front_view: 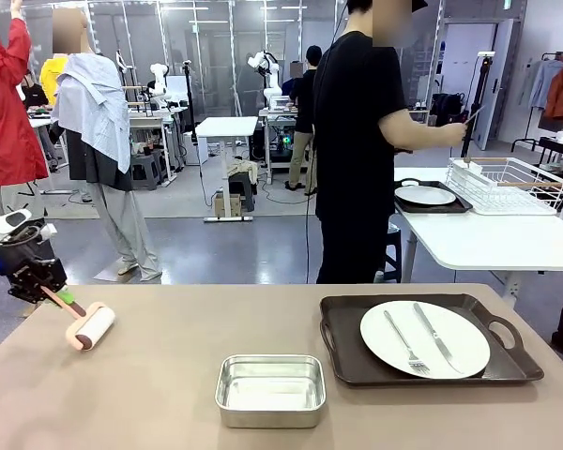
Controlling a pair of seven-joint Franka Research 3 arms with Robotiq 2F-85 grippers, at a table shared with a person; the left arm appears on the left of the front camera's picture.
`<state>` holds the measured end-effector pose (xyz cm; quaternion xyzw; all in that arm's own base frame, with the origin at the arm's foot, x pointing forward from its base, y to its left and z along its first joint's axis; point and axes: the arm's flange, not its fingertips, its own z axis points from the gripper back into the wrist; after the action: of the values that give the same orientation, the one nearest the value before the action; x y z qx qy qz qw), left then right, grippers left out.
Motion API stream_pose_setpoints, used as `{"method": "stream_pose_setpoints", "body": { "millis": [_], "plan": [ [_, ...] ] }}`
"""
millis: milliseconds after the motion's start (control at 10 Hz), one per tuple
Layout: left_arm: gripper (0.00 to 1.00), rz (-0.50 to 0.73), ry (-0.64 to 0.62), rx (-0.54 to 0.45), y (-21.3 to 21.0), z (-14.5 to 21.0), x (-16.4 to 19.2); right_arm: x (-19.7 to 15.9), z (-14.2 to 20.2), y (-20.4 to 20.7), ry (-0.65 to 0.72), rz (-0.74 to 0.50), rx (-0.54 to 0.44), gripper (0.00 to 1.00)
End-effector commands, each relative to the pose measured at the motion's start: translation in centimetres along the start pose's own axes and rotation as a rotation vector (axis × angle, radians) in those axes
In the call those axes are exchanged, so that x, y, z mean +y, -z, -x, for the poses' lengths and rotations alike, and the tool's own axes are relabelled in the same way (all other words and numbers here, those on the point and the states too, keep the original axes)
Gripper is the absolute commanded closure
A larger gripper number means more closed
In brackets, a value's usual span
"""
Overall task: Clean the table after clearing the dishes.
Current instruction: When the left (or right) Handle tray is removed, use the left hand (or right hand) to clean the left (or right) side of the table with the Lint Roller.
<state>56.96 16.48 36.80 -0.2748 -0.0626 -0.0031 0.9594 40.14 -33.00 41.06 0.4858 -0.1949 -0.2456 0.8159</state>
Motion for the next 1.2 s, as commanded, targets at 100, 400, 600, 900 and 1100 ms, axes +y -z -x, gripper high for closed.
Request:
{"method": "stream_pose_setpoints", "body": {
  "millis": [100,400,600,900,1100],
  "plan": [
    [0.78,-0.071,0.009,-0.019,-0.8,-0.6,1.9,0.2,0.0,0.0,-0.003,-0.003,-0.002,0.00],
    [0.78,-0.128,0.061,-0.061,-4.6,0.8,-2.2,0.2,0.0,0.0,-0.003,-0.003,-0.002,0.00],
    [0.78,-0.191,0.077,-0.132,-8.7,1.8,-5.2,0.2,0.0,0.0,-0.003,-0.003,-0.002,0.00],
    [0.78,-0.296,0.129,-0.217,-13.1,3.1,-9.7,0.2,0.0,0.0,-0.003,-0.003,-0.002,0.00],
    [0.78,-0.252,0.130,-0.192,-13.9,1.7,-8.8,0.2,0.0,0.0,-0.003,-0.003,-0.002,0.00]
  ]
}}
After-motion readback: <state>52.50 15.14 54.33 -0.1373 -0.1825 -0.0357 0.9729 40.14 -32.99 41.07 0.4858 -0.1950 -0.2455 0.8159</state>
